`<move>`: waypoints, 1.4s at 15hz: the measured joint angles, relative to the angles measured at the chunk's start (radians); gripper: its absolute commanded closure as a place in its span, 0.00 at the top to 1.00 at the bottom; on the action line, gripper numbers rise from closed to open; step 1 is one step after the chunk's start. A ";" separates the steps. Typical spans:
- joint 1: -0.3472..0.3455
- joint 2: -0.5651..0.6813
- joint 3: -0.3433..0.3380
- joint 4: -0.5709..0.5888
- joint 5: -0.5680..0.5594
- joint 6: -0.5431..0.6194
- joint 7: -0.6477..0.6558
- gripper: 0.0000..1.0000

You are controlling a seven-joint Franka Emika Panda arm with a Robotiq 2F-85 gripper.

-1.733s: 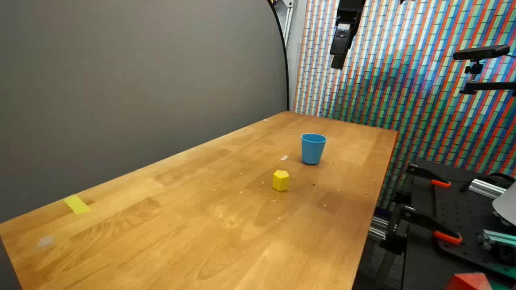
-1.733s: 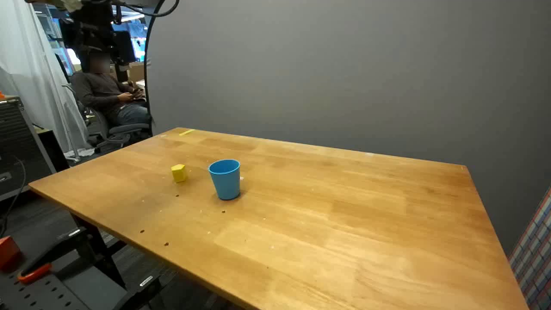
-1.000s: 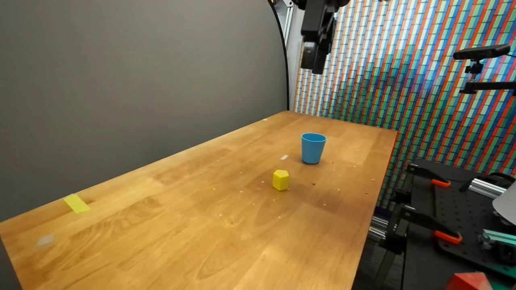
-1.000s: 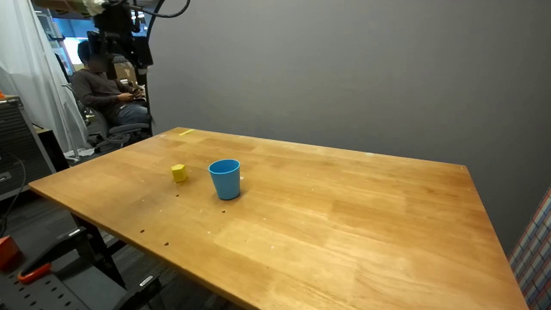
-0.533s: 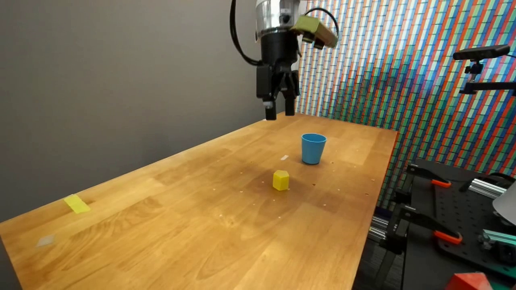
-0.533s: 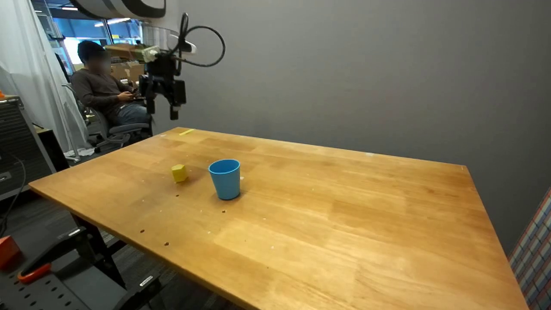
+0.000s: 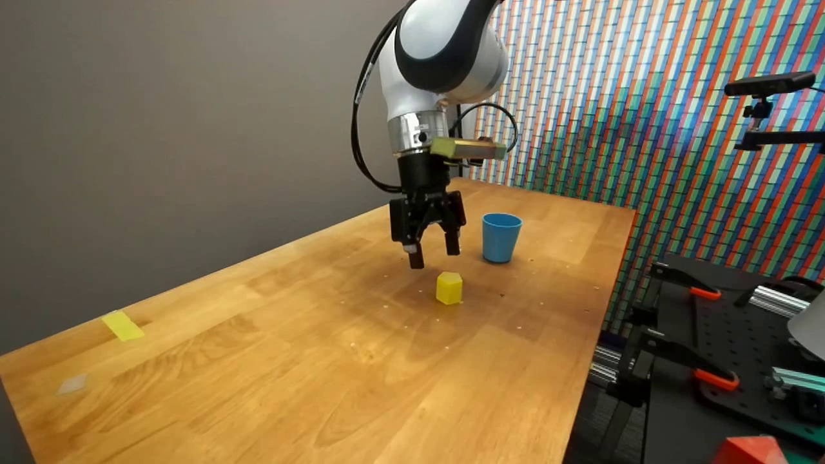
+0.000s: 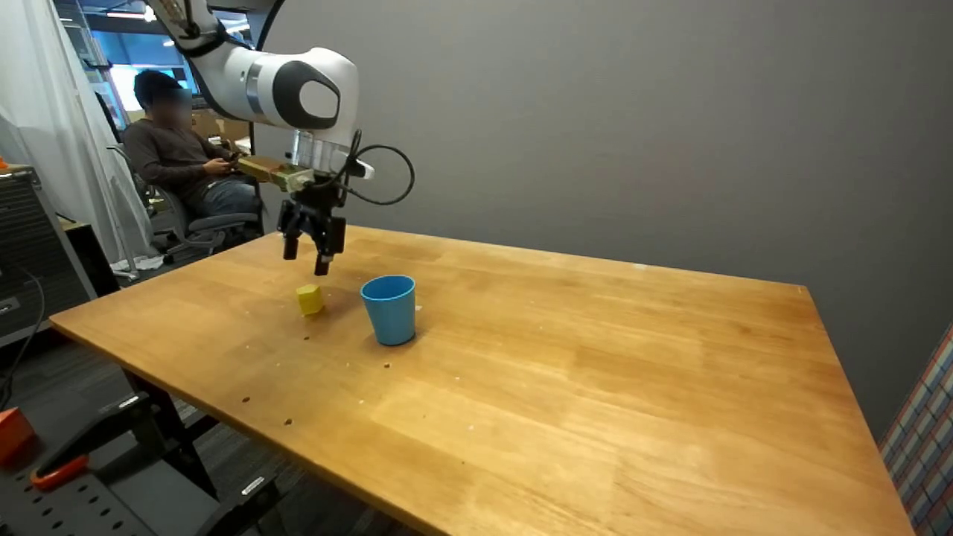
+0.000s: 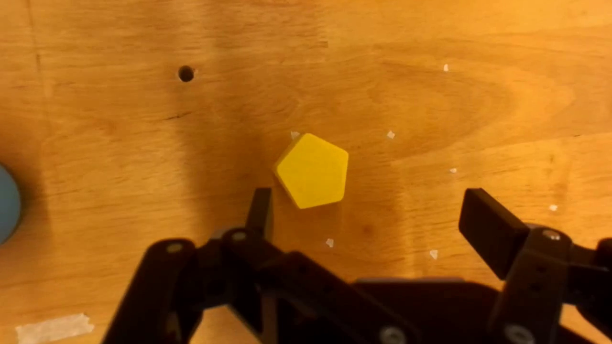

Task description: Put the yellow block in the cup

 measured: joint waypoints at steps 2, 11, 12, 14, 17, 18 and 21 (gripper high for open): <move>0.007 0.021 0.001 0.000 0.007 0.009 0.030 1.00; 0.143 0.028 -0.093 -0.042 -0.148 0.107 0.333 1.00; 0.161 0.028 -0.108 -0.047 -0.173 0.108 0.371 1.00; 0.181 0.028 -0.124 -0.057 -0.206 0.110 0.431 1.00; 0.186 0.028 -0.126 -0.069 -0.217 0.116 0.477 0.66; 0.186 0.028 -0.126 -0.072 -0.217 0.118 0.482 0.58; 0.186 0.028 -0.126 -0.080 -0.217 0.129 0.492 0.33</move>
